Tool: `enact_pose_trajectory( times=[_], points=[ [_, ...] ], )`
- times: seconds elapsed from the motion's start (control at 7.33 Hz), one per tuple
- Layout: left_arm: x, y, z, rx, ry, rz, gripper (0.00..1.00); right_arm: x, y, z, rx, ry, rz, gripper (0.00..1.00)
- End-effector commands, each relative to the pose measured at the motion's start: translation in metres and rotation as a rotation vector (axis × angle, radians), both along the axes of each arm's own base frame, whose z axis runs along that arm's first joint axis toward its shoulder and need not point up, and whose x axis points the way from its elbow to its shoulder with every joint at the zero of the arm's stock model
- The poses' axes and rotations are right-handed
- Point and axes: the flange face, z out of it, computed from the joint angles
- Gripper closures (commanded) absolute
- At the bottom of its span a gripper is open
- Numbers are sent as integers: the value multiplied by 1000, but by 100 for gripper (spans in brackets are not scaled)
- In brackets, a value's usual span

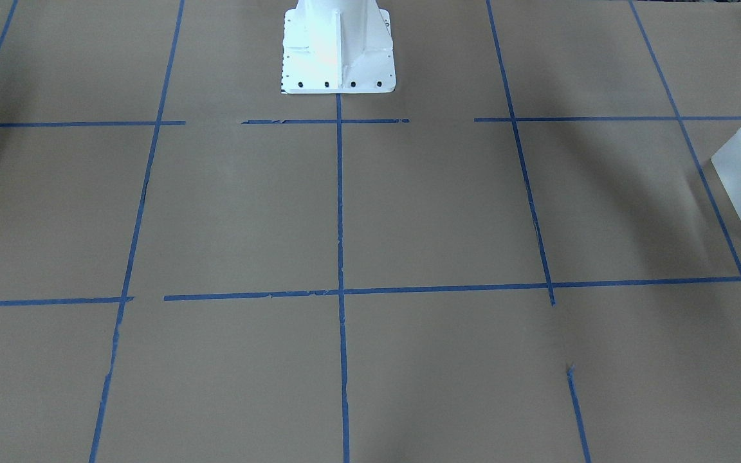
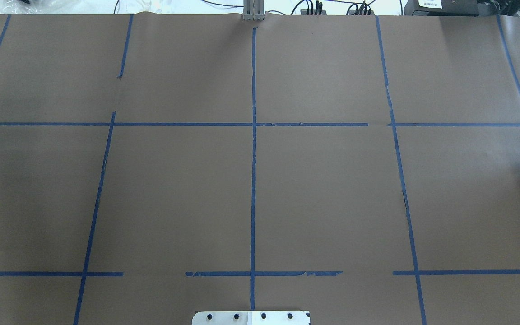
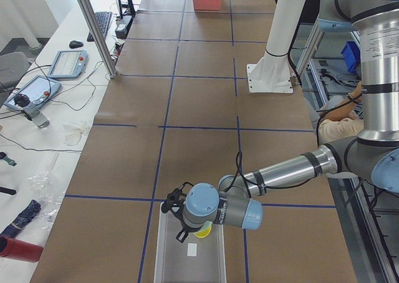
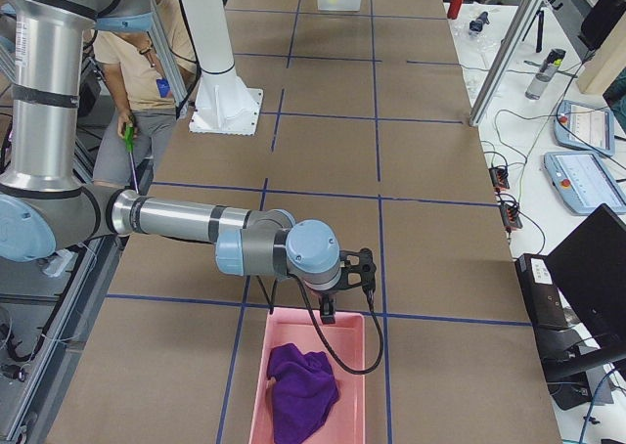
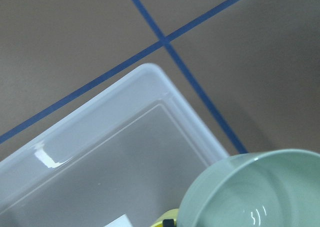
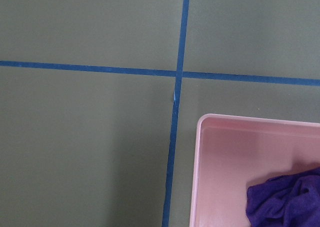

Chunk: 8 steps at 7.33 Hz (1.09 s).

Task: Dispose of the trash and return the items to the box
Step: 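Carry the pale green bowl off the table into the clear bin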

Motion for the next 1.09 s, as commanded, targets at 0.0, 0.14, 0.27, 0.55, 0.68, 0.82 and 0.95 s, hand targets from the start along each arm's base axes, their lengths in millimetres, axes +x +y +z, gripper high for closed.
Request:
enact_pose_trajectory(
  times=[0.0,0.14,0.27,0.55,0.68,0.82,0.95],
  points=[
    [-58,-23,21,-46,-87,19,100,-2,-1,-4,0,-1,3,0],
    [-60,-17,32,-67,-95,15,100,-2,0,-4,-2,-1,4,0],
    [-62,-8,49,-88,-91,8,100,-3,1,-3,-8,-3,4,0],
    [-58,7,90,-107,-82,-2,100,-10,-1,-3,-27,-8,3,0],
    [-56,17,103,-158,-64,-28,100,-11,2,-1,-33,-10,2,0],
    [-52,27,118,-193,-41,-33,100,-12,2,0,-36,-12,-1,0],
    [-48,38,134,-193,-33,-44,100,-13,3,1,-38,-12,-4,0]
  ],
)
